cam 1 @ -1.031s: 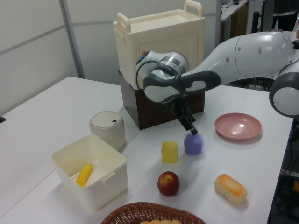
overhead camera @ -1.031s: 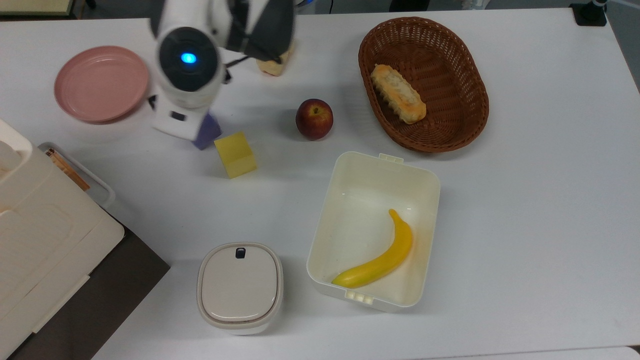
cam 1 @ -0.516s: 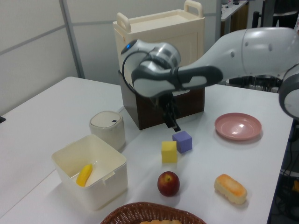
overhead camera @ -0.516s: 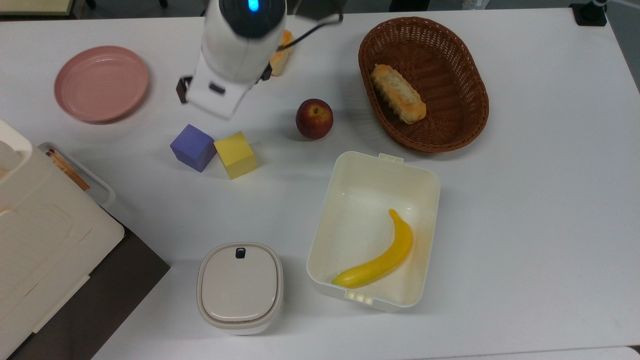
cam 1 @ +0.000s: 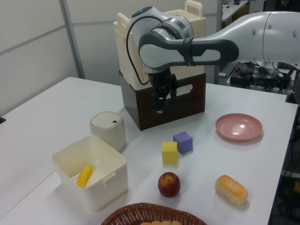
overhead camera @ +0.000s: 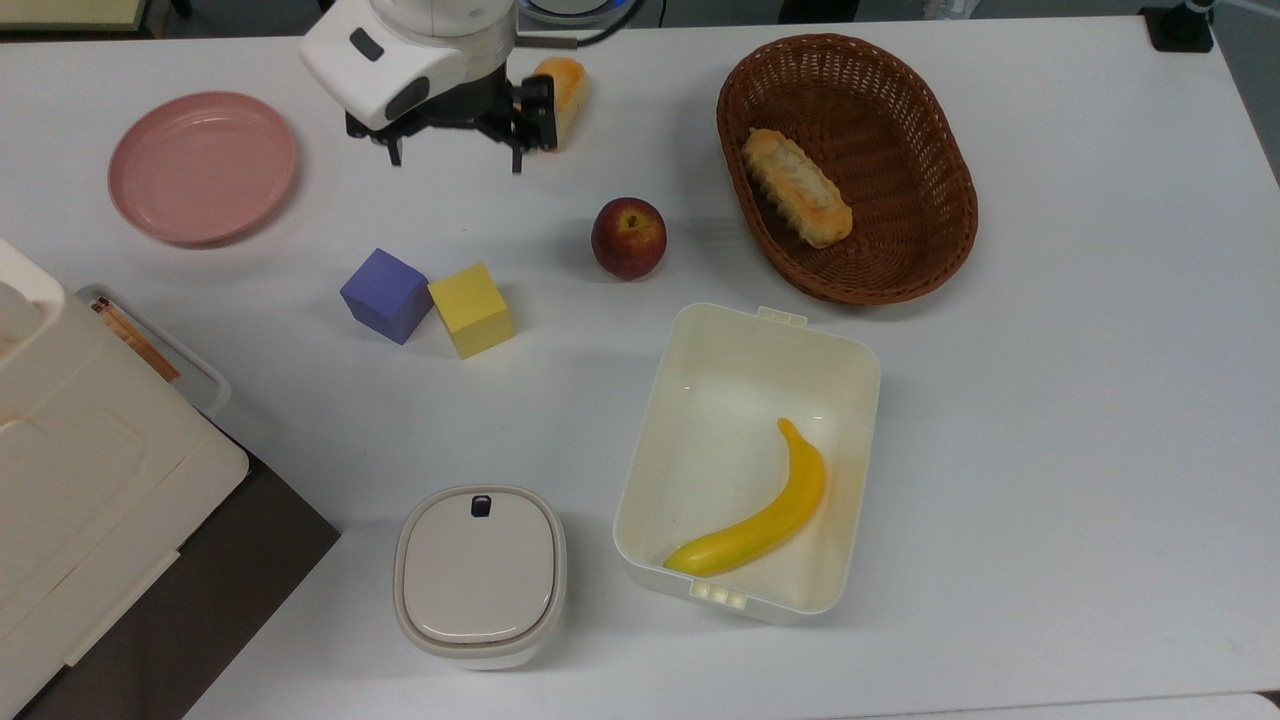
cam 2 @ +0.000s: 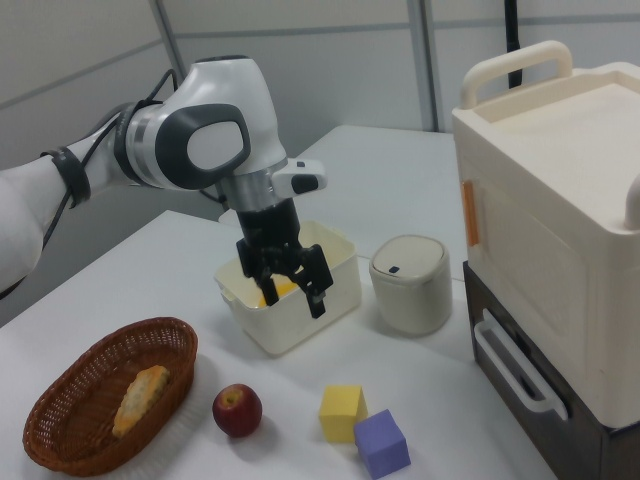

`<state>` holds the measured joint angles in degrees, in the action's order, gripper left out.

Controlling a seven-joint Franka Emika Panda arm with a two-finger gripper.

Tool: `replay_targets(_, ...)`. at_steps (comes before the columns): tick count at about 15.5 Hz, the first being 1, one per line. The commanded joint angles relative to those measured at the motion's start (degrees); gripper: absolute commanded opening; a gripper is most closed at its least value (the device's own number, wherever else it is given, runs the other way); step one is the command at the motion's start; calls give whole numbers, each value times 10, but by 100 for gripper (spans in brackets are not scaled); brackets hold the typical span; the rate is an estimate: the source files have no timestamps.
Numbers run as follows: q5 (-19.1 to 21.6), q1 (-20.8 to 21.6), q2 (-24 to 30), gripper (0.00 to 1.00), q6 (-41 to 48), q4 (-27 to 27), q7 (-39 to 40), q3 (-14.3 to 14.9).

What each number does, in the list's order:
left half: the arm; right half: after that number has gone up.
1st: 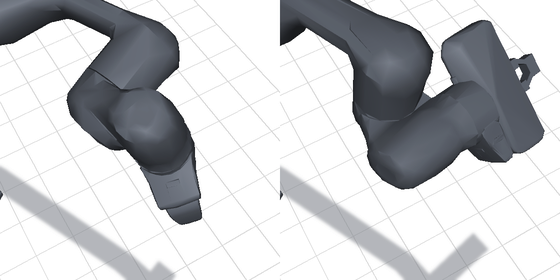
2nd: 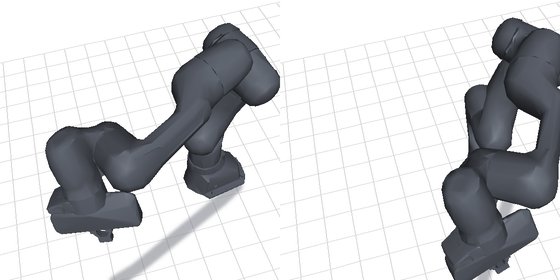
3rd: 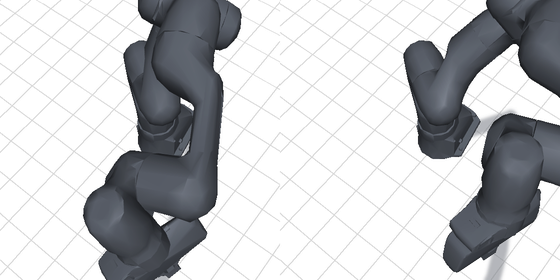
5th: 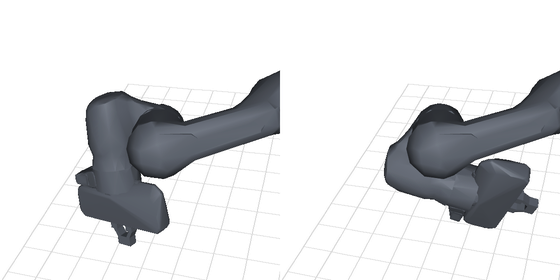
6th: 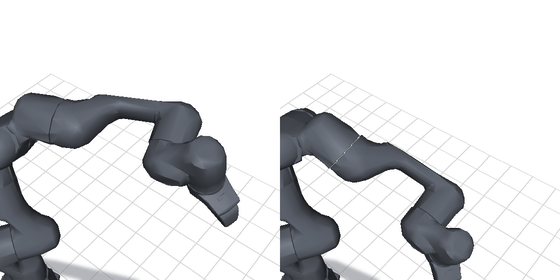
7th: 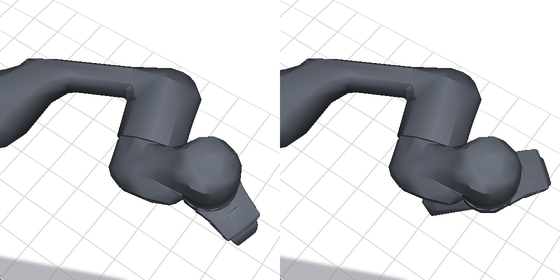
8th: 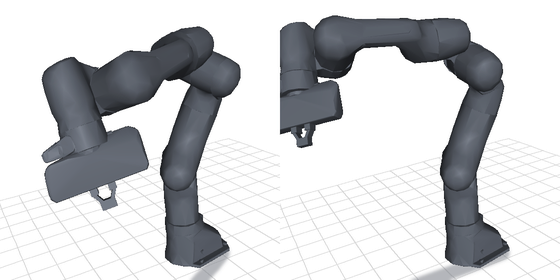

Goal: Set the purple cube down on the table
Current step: 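Open the gripper and raise it away from the purple cube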

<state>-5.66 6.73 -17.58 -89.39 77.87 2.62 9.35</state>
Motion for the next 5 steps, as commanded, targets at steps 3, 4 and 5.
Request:
replay_targets(3,71,-28,12,100,-90,7,-31,6)
replay_targets(4,72,-36,21,100,-92,13,-24,5)
replay_targets(5,71,-40,24,100,-92,15,-13,5)
